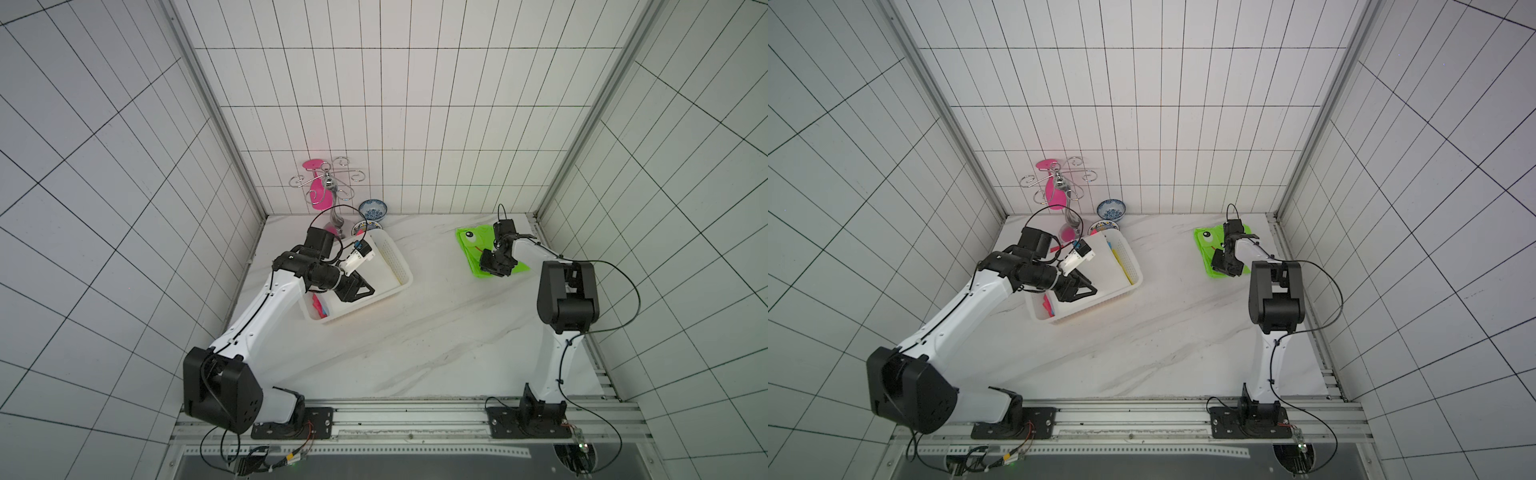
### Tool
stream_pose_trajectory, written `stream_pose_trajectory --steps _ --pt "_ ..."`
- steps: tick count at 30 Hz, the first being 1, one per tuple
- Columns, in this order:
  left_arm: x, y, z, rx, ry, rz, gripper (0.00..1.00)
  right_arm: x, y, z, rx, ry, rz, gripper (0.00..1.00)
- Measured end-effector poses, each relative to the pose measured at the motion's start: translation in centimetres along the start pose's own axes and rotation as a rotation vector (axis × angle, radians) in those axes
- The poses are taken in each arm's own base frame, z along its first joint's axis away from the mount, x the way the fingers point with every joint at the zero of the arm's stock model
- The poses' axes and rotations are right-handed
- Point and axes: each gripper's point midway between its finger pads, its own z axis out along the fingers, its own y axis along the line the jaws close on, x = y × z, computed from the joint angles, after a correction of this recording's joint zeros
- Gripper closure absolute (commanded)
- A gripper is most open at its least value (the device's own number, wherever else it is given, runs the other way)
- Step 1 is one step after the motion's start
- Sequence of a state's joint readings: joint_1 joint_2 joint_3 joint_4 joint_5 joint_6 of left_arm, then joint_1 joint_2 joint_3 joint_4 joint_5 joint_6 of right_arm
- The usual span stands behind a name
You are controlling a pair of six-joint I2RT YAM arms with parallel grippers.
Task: Put the folded raincoat in the basket
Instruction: Move the raincoat to the center of the board.
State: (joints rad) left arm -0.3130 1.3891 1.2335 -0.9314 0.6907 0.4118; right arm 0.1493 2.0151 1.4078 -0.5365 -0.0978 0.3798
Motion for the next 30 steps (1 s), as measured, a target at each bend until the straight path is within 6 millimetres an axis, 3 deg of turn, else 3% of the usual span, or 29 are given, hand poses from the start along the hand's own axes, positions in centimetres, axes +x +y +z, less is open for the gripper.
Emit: stream_pose_trajectory --steps 6,10,13,15,19,22,25,30 --pt "-2.6 -2.7 3.0 0.065 -0.046 0.016 0.52 8.2 4.6 -1.5 -0.133 -0.016 0.004 0.64" --pt "-3.8 -2.6 5.0 0.068 -0.04 -0.038 0.52 11.7 8.1 -2.5 -0.231 -0.019 -0.02 0.59" --pt "-5.7 -2.0 7.4 0.057 -0.037 -0.07 0.52 14.4 9.2 -5.3 -0.316 -0.026 -0.02 0.55" --pt "-6.4 -1.9 9.3 0.055 -0.024 -0.096 0.52 13.9 9.3 -8.3 -0.366 -0.087 -0.01 0.51" --pt "-7.3 -1.9 12.8 0.055 0.016 -0.131 0.5 10.5 7.2 -14.7 -0.407 -0.278 0.044 0.44" --pt "-8.8 -1.8 15.3 0.05 0.024 -0.153 0.5 8.0 3.3 -17.7 -0.373 -0.404 0.112 0.41" --pt "-10.8 -1.3 17.3 0.045 -0.002 -0.174 0.49 6.6 -1.2 -17.6 -0.272 -0.445 0.182 0.4" --pt "-13.3 1.2 21.3 0.018 -0.05 -0.237 0.49 5.9 -7.2 -13.6 -0.158 -0.366 0.309 0.39"
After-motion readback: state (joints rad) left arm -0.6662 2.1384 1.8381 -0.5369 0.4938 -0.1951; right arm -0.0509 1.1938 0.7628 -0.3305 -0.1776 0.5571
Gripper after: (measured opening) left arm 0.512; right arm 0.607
